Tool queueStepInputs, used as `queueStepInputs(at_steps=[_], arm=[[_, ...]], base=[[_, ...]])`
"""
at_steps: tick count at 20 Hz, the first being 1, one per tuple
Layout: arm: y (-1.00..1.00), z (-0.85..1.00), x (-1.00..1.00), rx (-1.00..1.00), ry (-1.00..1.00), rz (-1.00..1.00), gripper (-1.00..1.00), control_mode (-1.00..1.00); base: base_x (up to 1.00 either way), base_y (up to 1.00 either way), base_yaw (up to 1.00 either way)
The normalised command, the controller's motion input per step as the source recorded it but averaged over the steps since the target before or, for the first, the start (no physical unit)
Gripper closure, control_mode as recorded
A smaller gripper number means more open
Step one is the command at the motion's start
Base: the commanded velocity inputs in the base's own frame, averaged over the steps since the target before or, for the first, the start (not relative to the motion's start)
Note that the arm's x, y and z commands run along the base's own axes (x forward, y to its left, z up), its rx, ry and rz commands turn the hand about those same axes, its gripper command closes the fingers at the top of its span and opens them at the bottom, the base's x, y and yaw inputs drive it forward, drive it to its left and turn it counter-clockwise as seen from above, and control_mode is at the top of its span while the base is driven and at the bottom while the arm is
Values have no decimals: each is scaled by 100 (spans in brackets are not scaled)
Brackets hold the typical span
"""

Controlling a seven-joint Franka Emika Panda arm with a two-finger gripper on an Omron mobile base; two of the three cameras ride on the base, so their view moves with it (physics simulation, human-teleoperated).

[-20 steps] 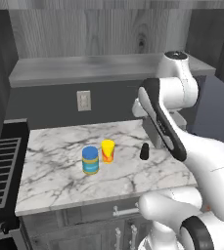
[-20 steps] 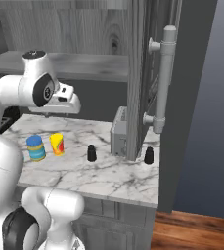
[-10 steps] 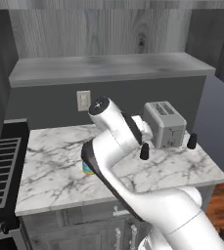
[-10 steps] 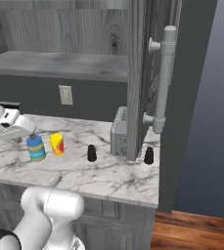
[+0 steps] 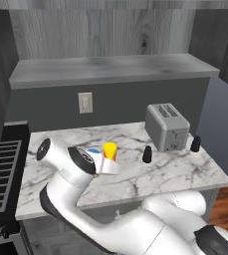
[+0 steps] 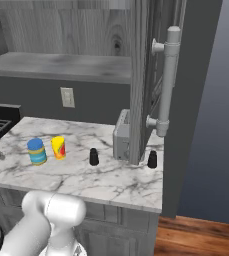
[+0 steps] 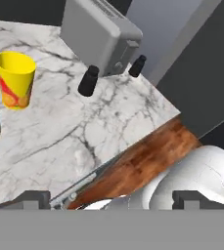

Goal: There are various items on the counter. Only move the condiments/shakers into the cabinet.

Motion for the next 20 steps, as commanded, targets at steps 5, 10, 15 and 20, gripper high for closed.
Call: queueStepInputs(at_steps=[5,10,15,20], arm=[[62,-10,23,-15,-20,-23,-100,-100],[0,-29,-1,-13,-18,9,-100,-100],[0,-16,-10,-2,-45,16,-100,-100],[0,-5,-7,0,-34,12,-100,-100]], base=[[0,0,0],[0,0,0],[0,0,0],[0,0,0]])
